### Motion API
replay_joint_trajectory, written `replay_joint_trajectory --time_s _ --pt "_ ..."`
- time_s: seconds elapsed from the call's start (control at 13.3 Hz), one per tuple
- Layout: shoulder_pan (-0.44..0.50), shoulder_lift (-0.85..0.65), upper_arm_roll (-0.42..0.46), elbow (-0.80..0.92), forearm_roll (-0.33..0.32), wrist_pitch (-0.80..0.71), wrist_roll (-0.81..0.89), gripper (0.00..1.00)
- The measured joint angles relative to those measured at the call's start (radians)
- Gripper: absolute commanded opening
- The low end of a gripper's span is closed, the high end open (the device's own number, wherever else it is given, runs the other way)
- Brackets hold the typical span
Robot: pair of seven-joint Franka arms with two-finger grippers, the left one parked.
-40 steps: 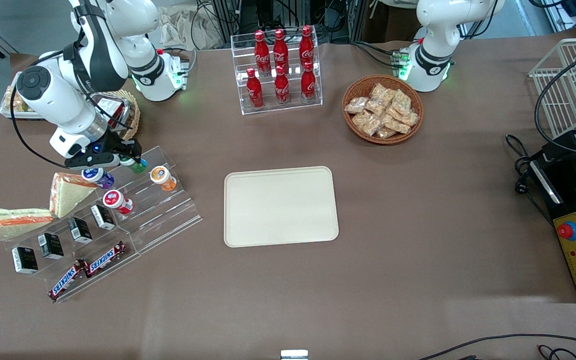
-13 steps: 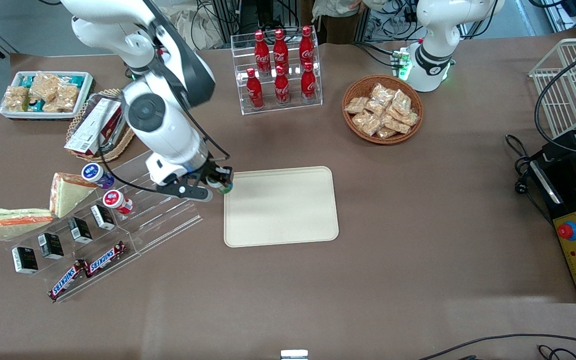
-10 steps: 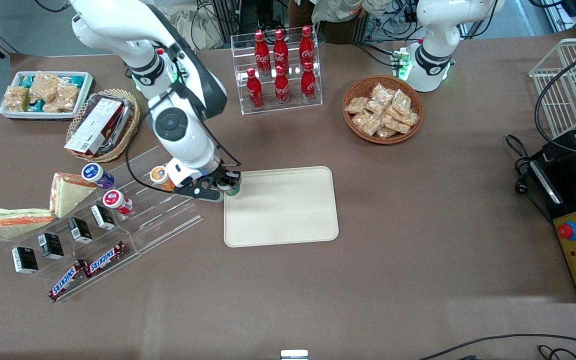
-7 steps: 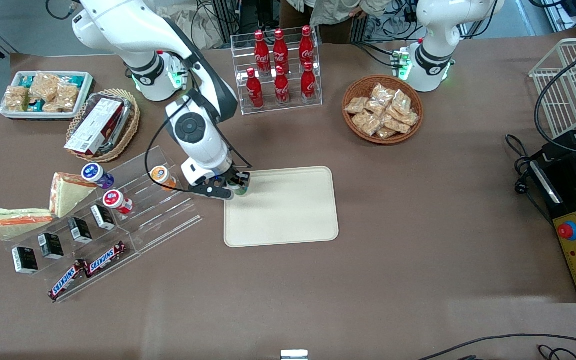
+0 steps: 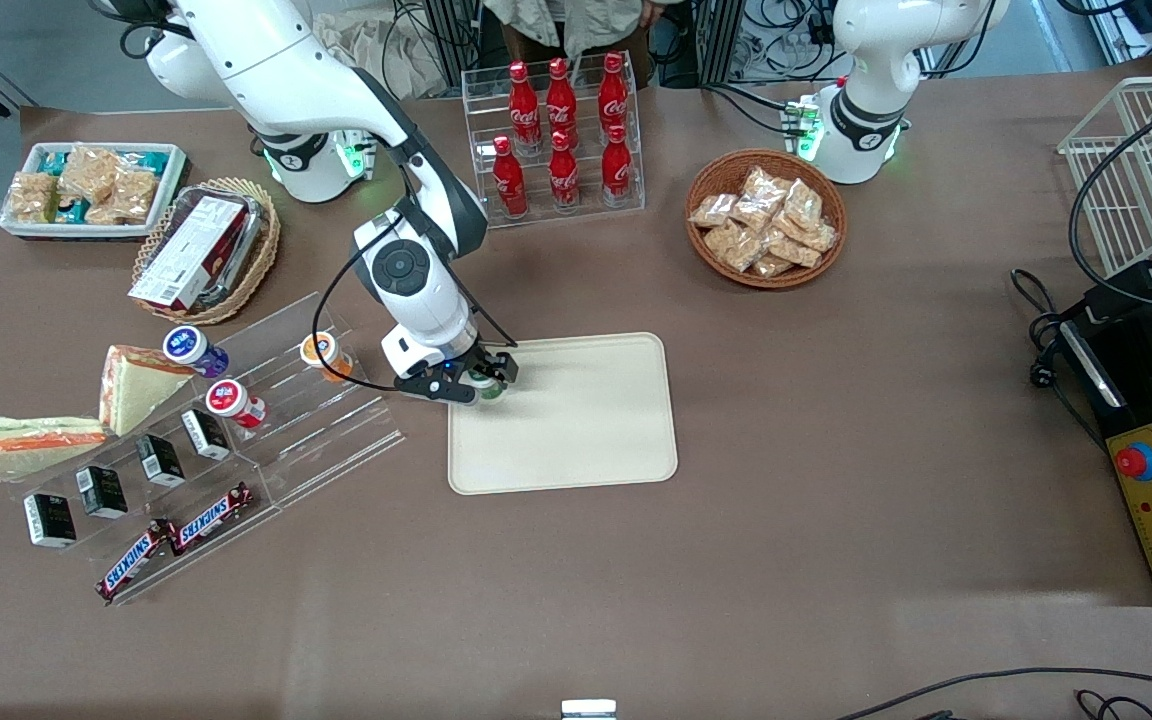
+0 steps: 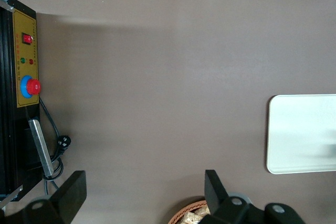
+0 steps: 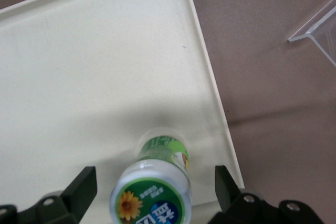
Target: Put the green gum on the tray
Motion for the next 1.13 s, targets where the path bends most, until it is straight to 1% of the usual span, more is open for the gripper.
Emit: replay_joint_trajectory --time_s 0.3,0.38,0.45,0.53,0.68,0.83,0.9,0.98,1.05,1.13 --pt "0.000 -0.005 0.000 0.007 0.000 -0.003 0.000 1.00" --pt "0.000 -0.012 0.000 0.022 0.000 -0.027 -0.001 1.00" --pt "0.000 -0.029 -0.001 0.059 0.000 -0.106 -0.002 1.00" --pt "0.000 -0.056 -0.002 0.116 0.000 -0.223 -0.003 1.00" --pt "0.000 -0.129 -0.004 0.266 -0.002 -0.489 -0.003 1.00" --pt "0.000 -0.193 -0.007 0.428 -0.022 -0.724 -0.007 1.00" --pt "0.000 -0.218 -0.009 0.490 -0.041 -0.805 -0.020 1.00" --pt "-0.003 -0.242 -0.011 0.530 -0.056 -0.849 -0.044 1.00" --pt "-0.021 -0.268 -0.011 0.548 -0.063 -0.866 -0.082 1.00" --pt "-0.061 -0.292 -0.011 0.555 -0.065 -0.875 -0.147 1.00"
